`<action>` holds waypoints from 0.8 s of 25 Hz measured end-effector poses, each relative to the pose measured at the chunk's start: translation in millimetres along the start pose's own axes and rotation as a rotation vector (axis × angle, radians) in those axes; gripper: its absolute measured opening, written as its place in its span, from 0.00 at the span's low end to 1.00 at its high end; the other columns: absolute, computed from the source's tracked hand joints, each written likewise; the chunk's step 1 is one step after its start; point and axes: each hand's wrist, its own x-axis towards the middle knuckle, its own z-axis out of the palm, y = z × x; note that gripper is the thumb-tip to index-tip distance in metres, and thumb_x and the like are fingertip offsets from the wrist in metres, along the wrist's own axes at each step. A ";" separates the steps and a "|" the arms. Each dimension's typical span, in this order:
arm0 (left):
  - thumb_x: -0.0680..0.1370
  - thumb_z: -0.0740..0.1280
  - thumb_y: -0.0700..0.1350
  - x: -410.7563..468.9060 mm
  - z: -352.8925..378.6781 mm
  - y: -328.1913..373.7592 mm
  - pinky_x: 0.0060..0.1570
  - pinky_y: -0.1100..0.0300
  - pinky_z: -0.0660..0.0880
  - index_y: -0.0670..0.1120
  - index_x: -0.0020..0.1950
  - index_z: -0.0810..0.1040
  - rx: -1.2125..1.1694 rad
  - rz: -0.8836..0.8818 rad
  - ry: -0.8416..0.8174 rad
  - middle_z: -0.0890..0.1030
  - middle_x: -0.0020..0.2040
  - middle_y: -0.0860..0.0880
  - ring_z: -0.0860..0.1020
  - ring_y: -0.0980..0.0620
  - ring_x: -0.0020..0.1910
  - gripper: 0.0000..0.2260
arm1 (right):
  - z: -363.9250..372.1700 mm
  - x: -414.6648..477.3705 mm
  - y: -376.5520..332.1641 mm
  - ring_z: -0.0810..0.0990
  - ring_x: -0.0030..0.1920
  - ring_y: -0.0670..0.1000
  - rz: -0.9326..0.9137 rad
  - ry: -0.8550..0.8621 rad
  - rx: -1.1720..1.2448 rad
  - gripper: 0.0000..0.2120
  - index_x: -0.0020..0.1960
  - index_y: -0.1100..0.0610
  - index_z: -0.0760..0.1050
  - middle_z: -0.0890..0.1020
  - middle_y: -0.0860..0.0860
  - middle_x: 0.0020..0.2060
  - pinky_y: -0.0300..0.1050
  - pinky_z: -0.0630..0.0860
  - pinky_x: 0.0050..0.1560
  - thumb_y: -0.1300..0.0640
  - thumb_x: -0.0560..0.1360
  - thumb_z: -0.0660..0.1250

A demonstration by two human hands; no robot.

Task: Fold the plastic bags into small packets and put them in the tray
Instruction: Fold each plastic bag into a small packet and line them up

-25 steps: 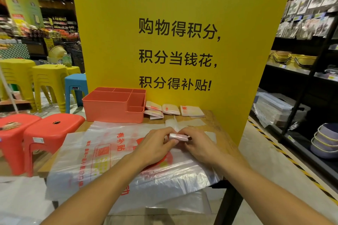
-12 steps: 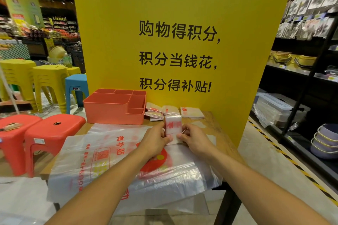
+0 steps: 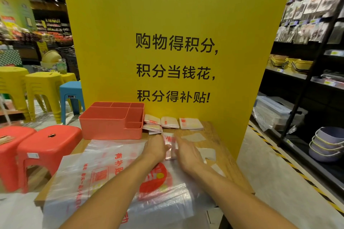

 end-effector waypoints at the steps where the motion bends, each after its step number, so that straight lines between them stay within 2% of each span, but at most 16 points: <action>1: 0.80 0.71 0.50 3.1 1.7 0.3 0.43 0.54 0.73 0.45 0.47 0.79 0.016 -0.017 0.003 0.84 0.49 0.42 0.82 0.41 0.49 0.09 | 1.2 -0.1 -1.5 0.77 0.58 0.55 -0.027 -0.024 -0.072 0.18 0.62 0.47 0.77 0.81 0.51 0.55 0.53 0.74 0.59 0.47 0.85 0.50; 3: 0.81 0.70 0.50 9.1 3.6 -0.4 0.40 0.55 0.73 0.46 0.42 0.76 0.018 -0.055 0.027 0.83 0.47 0.42 0.81 0.42 0.46 0.11 | 2.1 0.7 -3.7 0.73 0.64 0.56 -0.053 -0.043 -0.161 0.18 0.65 0.48 0.76 0.81 0.54 0.60 0.53 0.74 0.59 0.54 0.85 0.50; 5: 0.80 0.70 0.49 15.3 2.7 -3.1 0.42 0.54 0.77 0.48 0.44 0.80 -0.014 -0.047 0.033 0.84 0.46 0.44 0.82 0.43 0.45 0.07 | 3.5 4.2 -1.0 0.73 0.63 0.57 -0.056 -0.067 -0.191 0.18 0.62 0.49 0.76 0.82 0.54 0.57 0.53 0.76 0.58 0.59 0.82 0.52; 7: 0.78 0.73 0.46 20.4 -1.4 -6.2 0.46 0.54 0.79 0.51 0.49 0.85 -0.045 -0.013 0.014 0.86 0.45 0.46 0.82 0.44 0.45 0.02 | 3.9 9.3 4.2 0.74 0.61 0.59 -0.065 -0.093 -0.224 0.19 0.59 0.51 0.78 0.83 0.55 0.54 0.51 0.74 0.53 0.64 0.79 0.53; 10: 0.75 0.77 0.43 27.5 -7.0 -10.4 0.49 0.57 0.79 0.49 0.55 0.88 -0.072 0.007 0.004 0.88 0.50 0.47 0.84 0.47 0.50 0.09 | 1.1 11.8 7.9 0.75 0.57 0.61 -0.150 -0.095 -0.273 0.18 0.58 0.52 0.79 0.83 0.56 0.56 0.50 0.70 0.52 0.66 0.79 0.54; 12: 0.75 0.77 0.44 27.3 -7.5 -10.9 0.48 0.54 0.78 0.47 0.51 0.88 0.002 0.089 0.027 0.86 0.51 0.47 0.83 0.46 0.51 0.06 | 3.4 12.9 14.4 0.73 0.54 0.60 -0.228 -0.103 -0.329 0.16 0.60 0.54 0.78 0.80 0.54 0.60 0.51 0.69 0.55 0.65 0.80 0.55; 13: 0.76 0.75 0.45 26.2 -6.0 -12.2 0.45 0.55 0.76 0.47 0.47 0.86 0.079 0.183 0.031 0.84 0.51 0.48 0.82 0.45 0.52 0.03 | 5.6 13.6 19.0 0.72 0.56 0.59 -0.254 -0.099 -0.361 0.14 0.61 0.55 0.77 0.77 0.53 0.64 0.52 0.70 0.57 0.64 0.81 0.57; 15: 0.81 0.67 0.48 23.4 -1.8 -17.0 0.40 0.55 0.70 0.51 0.45 0.78 0.224 0.334 -0.003 0.81 0.49 0.51 0.81 0.45 0.51 0.06 | 7.8 17.0 28.9 0.71 0.65 0.61 -0.298 -0.095 -0.408 0.15 0.66 0.55 0.75 0.72 0.51 0.72 0.55 0.71 0.64 0.61 0.82 0.59; 18: 0.82 0.56 0.53 25.5 -3.3 -31.2 0.47 0.49 0.78 0.52 0.57 0.78 0.312 0.431 -0.087 0.82 0.55 0.50 0.81 0.45 0.54 0.12 | 1.6 17.2 30.2 0.67 0.74 0.61 -0.334 -0.137 -0.439 0.21 0.75 0.55 0.69 0.67 0.51 0.78 0.55 0.66 0.74 0.57 0.83 0.58; 20: 0.81 0.50 0.58 29.4 -6.8 -38.6 0.53 0.46 0.79 0.53 0.65 0.77 0.361 0.482 -0.124 0.81 0.61 0.48 0.79 0.45 0.59 0.22 | -1.8 10.2 27.3 0.70 0.74 0.58 -0.408 -0.088 -0.447 0.21 0.74 0.56 0.70 0.72 0.53 0.75 0.53 0.65 0.76 0.53 0.83 0.57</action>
